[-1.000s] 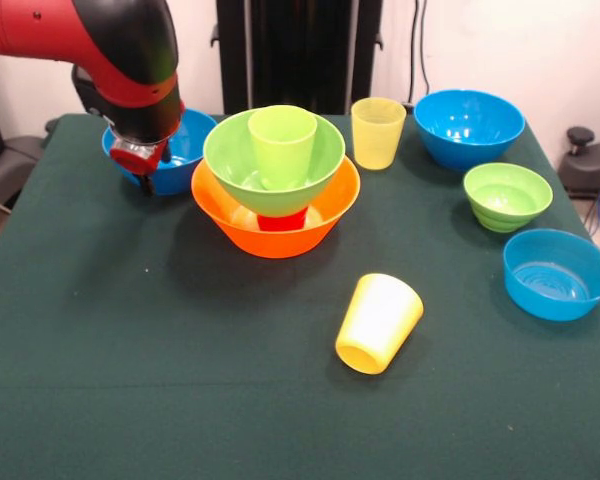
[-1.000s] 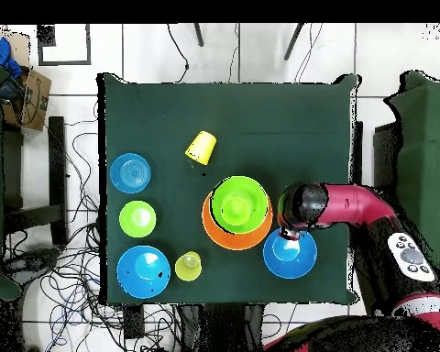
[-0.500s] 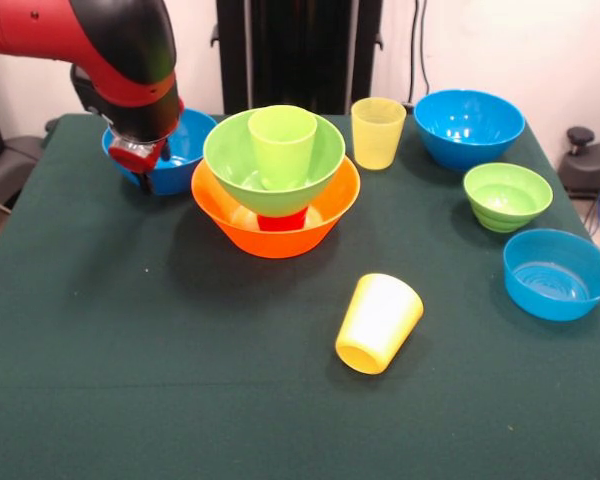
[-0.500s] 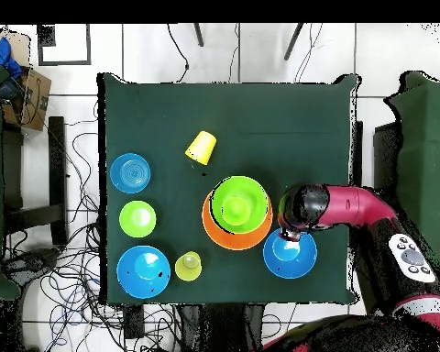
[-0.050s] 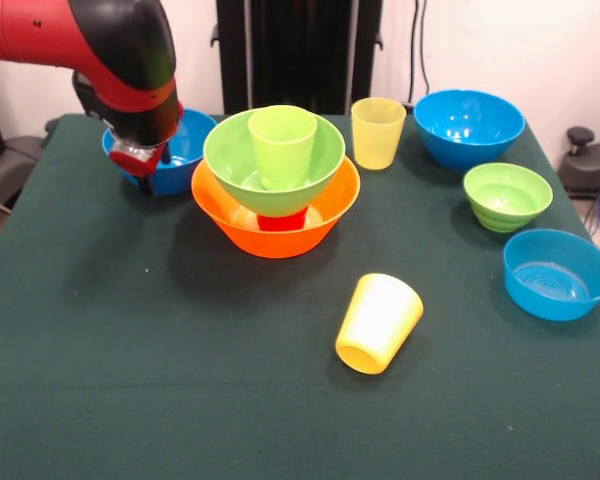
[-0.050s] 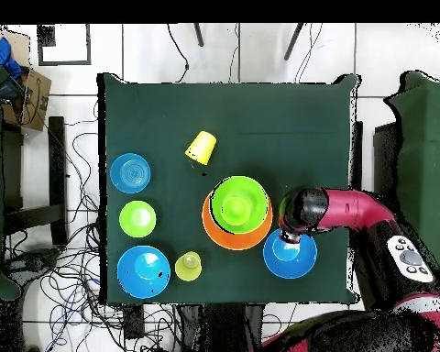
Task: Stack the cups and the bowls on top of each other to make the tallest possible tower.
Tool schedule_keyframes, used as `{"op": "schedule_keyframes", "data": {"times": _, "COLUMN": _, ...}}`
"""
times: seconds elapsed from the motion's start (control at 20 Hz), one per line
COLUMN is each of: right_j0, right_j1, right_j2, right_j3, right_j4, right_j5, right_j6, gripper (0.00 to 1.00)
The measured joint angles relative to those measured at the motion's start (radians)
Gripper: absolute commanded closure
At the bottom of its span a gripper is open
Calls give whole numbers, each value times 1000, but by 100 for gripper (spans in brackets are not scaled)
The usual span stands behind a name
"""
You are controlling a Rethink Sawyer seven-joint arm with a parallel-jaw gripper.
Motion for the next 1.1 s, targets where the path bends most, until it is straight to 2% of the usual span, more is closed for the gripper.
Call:
{"op": "schedule_keyframes", "data": {"times": 0.5, "right_j0": 0, "right_j1": 32, "right_j2": -34, "right_j3": 5, "right_j4": 1, "right_j5": -125, "right_j6": 1, "gripper": 0}}
{"op": "schedule_keyframes", "data": {"times": 0.55, "right_j0": 0, "right_j1": 34, "right_j2": -37, "right_j3": 6, "right_j4": 1, "right_j5": -132, "right_j6": 1, "gripper": 100}}
{"op": "schedule_keyframes", "data": {"times": 1.1, "right_j0": -3, "right_j1": 18, "right_j2": -52, "right_j3": 22, "right_j4": 23, "right_j5": -113, "right_j6": 1, "gripper": 100}}
